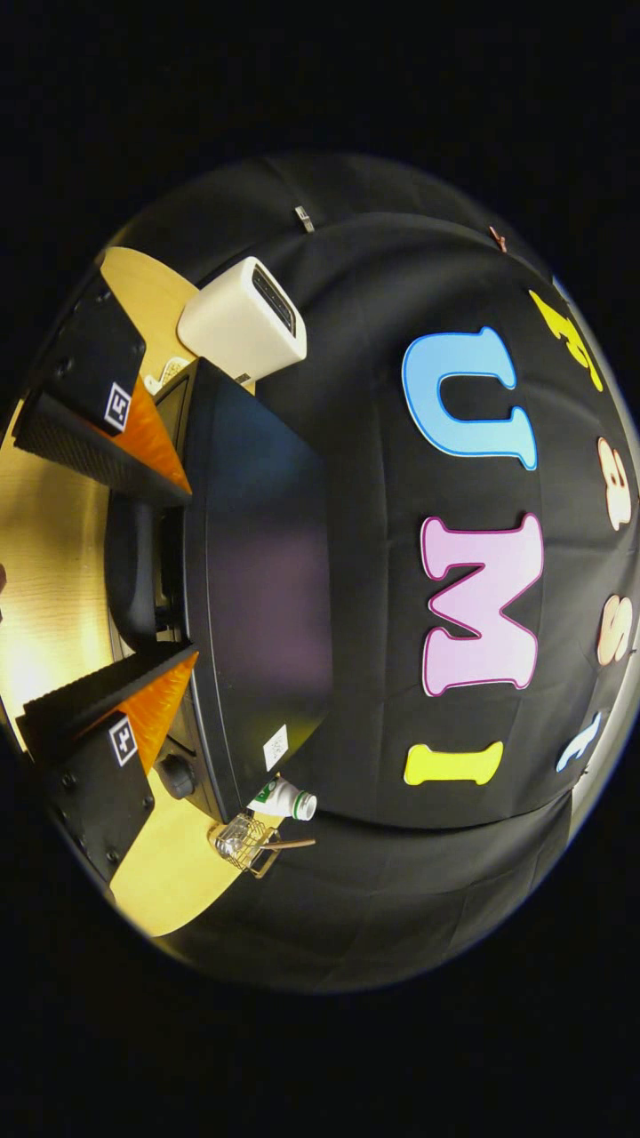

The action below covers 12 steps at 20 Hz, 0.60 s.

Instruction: Open the toaster oven, put the food inside, and close the toaster oven door.

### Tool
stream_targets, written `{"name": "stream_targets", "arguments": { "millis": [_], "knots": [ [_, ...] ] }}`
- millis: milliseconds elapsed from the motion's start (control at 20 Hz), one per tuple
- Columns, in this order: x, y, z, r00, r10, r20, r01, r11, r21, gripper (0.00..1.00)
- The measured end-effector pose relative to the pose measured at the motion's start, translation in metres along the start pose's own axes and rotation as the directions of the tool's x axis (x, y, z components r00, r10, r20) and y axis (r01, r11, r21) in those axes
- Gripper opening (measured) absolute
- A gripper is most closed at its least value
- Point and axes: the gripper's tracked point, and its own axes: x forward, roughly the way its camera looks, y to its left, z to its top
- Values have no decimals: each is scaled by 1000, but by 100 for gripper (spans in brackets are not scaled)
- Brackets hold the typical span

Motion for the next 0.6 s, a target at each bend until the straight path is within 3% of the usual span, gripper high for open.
{"name": "stream_targets", "arguments": {
  "millis": [600],
  "knots": [
    [-48,-2,-41,993,49,-109,-50,999,-8,98]
  ]
}}
